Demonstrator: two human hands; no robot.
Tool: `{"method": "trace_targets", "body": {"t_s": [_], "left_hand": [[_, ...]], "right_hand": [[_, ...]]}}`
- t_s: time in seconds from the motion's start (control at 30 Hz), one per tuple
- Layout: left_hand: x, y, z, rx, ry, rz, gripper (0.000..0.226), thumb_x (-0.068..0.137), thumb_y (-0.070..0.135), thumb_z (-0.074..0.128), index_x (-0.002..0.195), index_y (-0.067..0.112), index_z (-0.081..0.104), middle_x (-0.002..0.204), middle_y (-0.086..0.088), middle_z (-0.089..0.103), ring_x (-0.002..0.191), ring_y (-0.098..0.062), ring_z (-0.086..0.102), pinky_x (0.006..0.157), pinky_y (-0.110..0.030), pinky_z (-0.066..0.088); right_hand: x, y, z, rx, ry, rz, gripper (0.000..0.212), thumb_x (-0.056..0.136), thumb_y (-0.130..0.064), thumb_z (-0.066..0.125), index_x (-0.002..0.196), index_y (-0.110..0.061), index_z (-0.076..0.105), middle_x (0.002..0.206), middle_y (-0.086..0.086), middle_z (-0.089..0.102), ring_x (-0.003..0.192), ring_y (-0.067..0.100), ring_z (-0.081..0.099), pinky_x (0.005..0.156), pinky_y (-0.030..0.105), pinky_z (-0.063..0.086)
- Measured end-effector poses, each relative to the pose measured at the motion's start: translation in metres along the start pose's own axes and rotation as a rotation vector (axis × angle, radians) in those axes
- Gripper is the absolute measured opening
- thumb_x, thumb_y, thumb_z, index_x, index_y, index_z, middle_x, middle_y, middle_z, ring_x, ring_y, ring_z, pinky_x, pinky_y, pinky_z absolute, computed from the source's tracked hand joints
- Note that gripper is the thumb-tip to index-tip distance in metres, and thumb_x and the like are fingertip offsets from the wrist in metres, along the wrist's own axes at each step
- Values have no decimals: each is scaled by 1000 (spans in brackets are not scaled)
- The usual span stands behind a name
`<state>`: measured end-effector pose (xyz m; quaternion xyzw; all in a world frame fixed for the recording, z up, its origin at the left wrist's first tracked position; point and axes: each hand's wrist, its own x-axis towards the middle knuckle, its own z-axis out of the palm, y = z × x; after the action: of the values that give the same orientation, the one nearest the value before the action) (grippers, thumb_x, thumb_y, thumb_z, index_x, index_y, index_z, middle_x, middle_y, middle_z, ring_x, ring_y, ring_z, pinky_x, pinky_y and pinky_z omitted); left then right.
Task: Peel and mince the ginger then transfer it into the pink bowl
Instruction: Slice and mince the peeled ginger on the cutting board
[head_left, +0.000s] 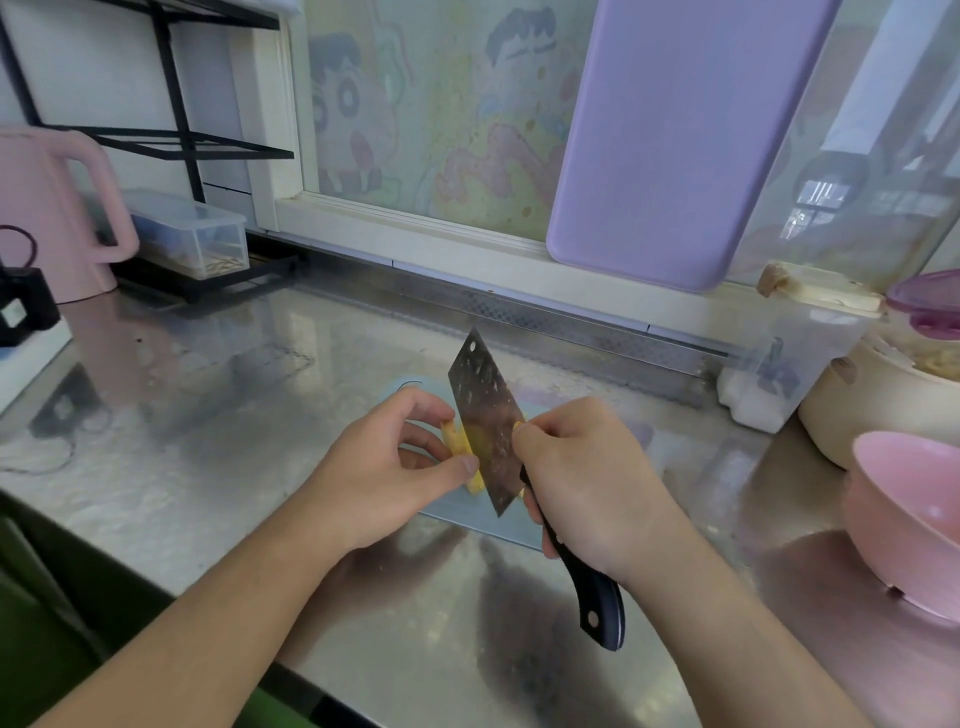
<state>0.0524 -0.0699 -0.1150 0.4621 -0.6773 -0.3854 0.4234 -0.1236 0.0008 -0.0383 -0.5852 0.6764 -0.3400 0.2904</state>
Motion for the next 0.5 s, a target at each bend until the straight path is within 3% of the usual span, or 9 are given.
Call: {"method": "trace_targets", "body": {"t_s": [0.13,0.2,0.33,0.5], "left_hand": [[-1,0,1,13,14,24,38,79,34,91,105,39,64,100,15,72,93,-7,71,81,-25,52],[-1,0,1,22,14,44,38,79,35,91,106,39,64,100,13,71,94,-6,71,83,-24,52],[0,0,2,17,10,58,40,78,35,91,108,38,65,106,9,70,98,-8,71,86,-24,54],[-1,2,2,41,-14,78,42,79,31,91,112,38,65,113,22,63,99,-5,69,82,-21,54]], "right_hand": [[-2,1,10,-214,18,-62,34,95,-25,49,64,-15,43,60,4,51,56,31,59,56,38,51],[-4,-1,12,-296,-11,-112,36,101,-24,48,65,-17,45,65,3,52,65,29,56,66,38,55],[-2,-1,17,-388,-4,-169,28,102,-21,47,76,-11,51,77,8,54,73,28,53,70,36,50],[0,-7,20,-468,-52,-182,22,104,-20,45,87,-9,53,87,11,56,78,28,53,76,38,52]]}}
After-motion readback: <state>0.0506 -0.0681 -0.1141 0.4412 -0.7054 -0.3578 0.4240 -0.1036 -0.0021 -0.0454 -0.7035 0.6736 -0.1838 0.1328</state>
